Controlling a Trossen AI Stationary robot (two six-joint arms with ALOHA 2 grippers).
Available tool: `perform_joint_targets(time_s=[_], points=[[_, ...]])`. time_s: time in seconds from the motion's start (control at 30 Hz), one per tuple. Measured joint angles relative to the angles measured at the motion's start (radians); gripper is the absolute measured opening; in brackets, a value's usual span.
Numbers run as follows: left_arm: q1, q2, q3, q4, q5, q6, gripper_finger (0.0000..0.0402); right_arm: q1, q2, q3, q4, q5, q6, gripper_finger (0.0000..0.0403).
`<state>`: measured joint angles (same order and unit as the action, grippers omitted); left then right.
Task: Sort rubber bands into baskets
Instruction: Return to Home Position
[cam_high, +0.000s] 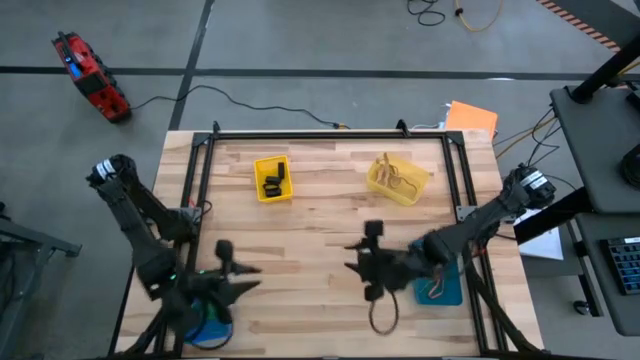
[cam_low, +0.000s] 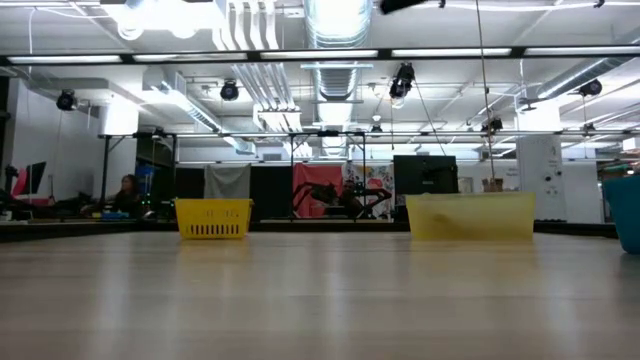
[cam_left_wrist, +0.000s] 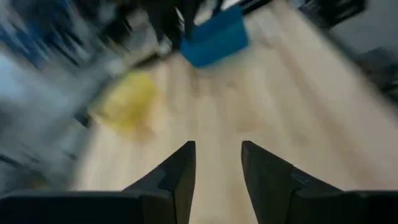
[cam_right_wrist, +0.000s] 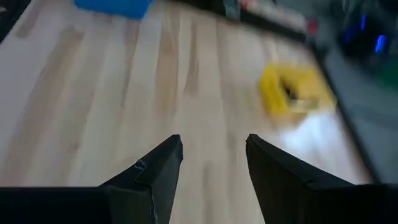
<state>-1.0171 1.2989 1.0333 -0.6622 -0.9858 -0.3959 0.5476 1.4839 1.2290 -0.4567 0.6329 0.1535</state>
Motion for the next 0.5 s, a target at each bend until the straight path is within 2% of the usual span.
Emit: perform_joint_targets(time_s=[0.07, 0.1, 0.2, 0.27, 0.33, 0.43, 0.5], points=[[0.079, -0.015, -0.017, 0.112, 0.006, 0.270, 0.0109, -0.051, -0.017, -0.038, 0.144, -0.050, -0.172, 0.0175], [0.128, -0.028, -0.031, 0.178, 0.055, 0.378, 0.0104, -0.074, -0.033, -0.065, 0.219, -0.088, -0.241, 0.0175], [0.308, -0.090, -0.092, 0.305, 0.362, 0.593, 0.0087, -0.147, -0.107, -0.168, 0.410, -0.244, -0.407, 0.0175], [0.436, -0.159, -0.165, 0.366, 0.525, 0.635, 0.0075, -0.195, -0.176, -0.255, 0.477, -0.338, -0.460, 0.0176], [0.557, -0.244, -0.252, 0.461, 0.625, 0.639, 0.0065, -0.241, -0.257, -0.341, 0.531, -0.397, -0.471, 0.0176], [0.692, -0.383, -0.376, 0.532, 0.731, 0.664, 0.0052, -0.298, -0.391, -0.460, 0.569, -0.433, -0.471, 0.0176], [0.747, -0.471, -0.436, 0.555, 0.761, 0.670, 0.0046, -0.322, -0.479, -0.536, 0.565, -0.449, -0.455, 0.0176]])
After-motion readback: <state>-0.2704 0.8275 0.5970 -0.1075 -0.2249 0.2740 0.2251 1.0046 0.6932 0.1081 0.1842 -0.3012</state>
